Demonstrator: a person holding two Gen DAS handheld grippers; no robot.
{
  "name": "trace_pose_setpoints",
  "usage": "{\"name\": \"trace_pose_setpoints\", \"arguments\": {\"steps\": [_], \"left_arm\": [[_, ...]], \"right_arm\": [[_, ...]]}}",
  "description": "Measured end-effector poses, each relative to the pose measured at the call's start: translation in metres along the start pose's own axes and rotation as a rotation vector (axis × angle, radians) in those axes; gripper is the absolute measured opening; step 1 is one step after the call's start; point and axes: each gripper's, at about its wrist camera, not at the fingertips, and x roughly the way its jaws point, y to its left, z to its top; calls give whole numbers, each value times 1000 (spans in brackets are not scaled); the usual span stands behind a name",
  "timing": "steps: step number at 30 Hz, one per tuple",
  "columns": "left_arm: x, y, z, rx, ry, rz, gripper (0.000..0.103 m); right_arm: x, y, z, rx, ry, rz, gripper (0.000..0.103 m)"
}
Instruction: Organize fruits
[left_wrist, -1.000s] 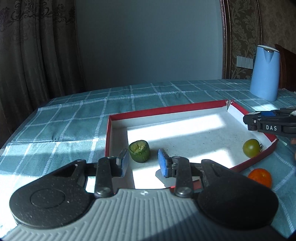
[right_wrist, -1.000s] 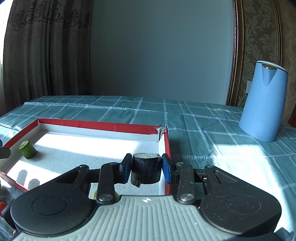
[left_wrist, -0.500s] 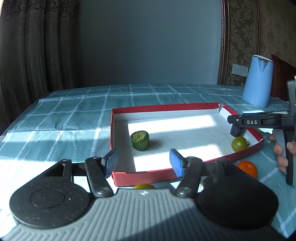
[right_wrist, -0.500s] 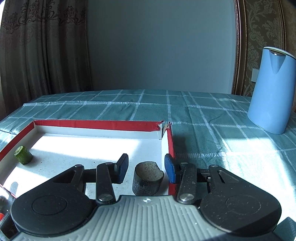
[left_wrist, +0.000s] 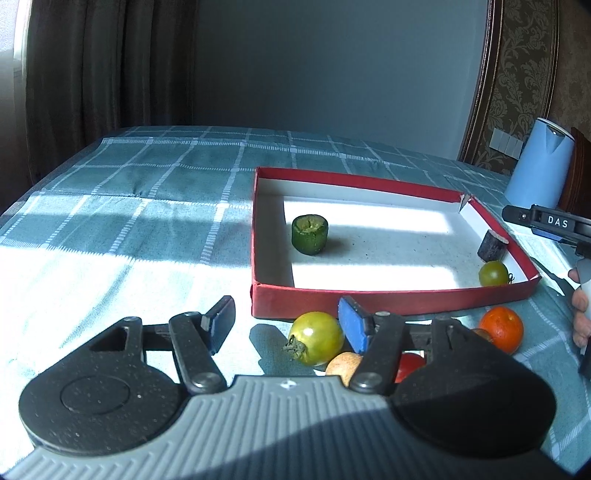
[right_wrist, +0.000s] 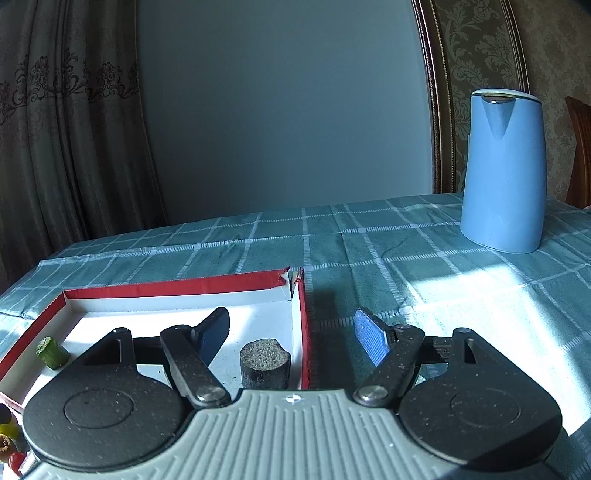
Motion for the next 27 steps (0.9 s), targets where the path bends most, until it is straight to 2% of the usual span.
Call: {"name": "trace_pose_setpoints", "arguments": {"steps": [4,7,12,23,26,27], "left_arm": [[4,2,4,-70,27,24,63],[-1,7,6,-125,16,63,62],[4,15,6,-176,77,-8,64],[11,-5,4,-118,109,-2,63],[14,-11,3,-101,112,44,44],[13,-12,3,-99,112,31,35]], "right_arm": [[1,0,-1,5,18,10,75],[-1,3,-3,-12,13,9,75],[-3,6,-3,-25,12,22,75],[-5,8,-4,-41,5,23,75],[-6,9,-5,-52,2,19,75],[-6,10,-5,-54,0,17,75]]}}
